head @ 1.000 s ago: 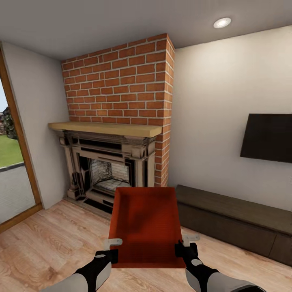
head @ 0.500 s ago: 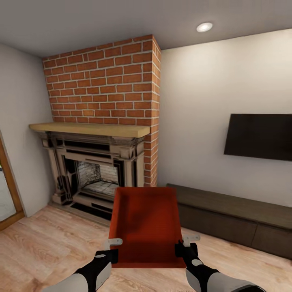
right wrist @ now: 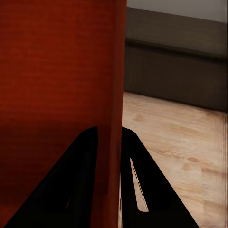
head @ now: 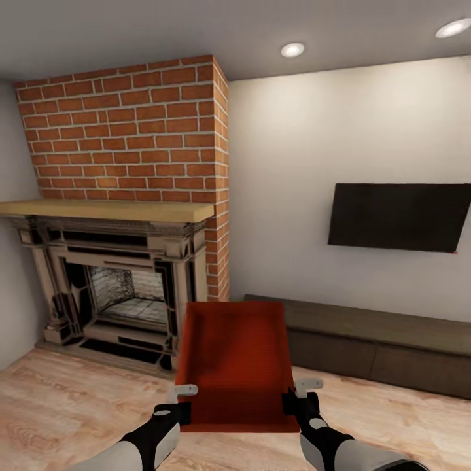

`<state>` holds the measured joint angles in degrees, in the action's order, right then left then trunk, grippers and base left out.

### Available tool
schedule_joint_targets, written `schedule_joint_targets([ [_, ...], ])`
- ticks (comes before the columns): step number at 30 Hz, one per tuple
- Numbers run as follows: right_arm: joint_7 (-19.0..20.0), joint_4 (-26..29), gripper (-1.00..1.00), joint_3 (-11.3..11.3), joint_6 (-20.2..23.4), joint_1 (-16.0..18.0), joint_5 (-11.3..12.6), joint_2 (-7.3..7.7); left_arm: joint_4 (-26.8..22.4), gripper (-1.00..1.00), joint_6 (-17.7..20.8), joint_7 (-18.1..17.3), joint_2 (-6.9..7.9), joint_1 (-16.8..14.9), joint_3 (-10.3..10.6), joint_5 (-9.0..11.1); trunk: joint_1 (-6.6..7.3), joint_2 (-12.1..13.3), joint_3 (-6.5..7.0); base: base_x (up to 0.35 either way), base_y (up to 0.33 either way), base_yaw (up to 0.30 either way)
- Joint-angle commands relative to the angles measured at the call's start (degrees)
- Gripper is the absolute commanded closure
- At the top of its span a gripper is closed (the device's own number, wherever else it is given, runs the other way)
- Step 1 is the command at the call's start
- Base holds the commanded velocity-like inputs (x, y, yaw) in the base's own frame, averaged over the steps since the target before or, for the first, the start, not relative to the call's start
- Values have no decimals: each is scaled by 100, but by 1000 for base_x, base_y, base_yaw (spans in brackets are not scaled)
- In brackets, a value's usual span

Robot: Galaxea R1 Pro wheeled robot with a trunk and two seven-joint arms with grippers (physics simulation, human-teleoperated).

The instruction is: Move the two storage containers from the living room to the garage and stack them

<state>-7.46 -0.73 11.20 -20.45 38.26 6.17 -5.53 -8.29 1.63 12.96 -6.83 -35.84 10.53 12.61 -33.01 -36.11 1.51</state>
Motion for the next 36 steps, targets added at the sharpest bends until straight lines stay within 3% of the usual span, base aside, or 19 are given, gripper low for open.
schedule_joint_targets([
  [1, -10, -23, 100, -153, -20, 1, 122, -2, -32, 100, 4, 67, 6, -2, -42, -75, -1, -3, -1, 0, 0, -281],
  [36, -10, -23, 100, -153, -20, 1, 122, -18, -32, 100, 4, 67, 6, -2, -42, -81, -1, -3, -1, 0, 0, -281],
])
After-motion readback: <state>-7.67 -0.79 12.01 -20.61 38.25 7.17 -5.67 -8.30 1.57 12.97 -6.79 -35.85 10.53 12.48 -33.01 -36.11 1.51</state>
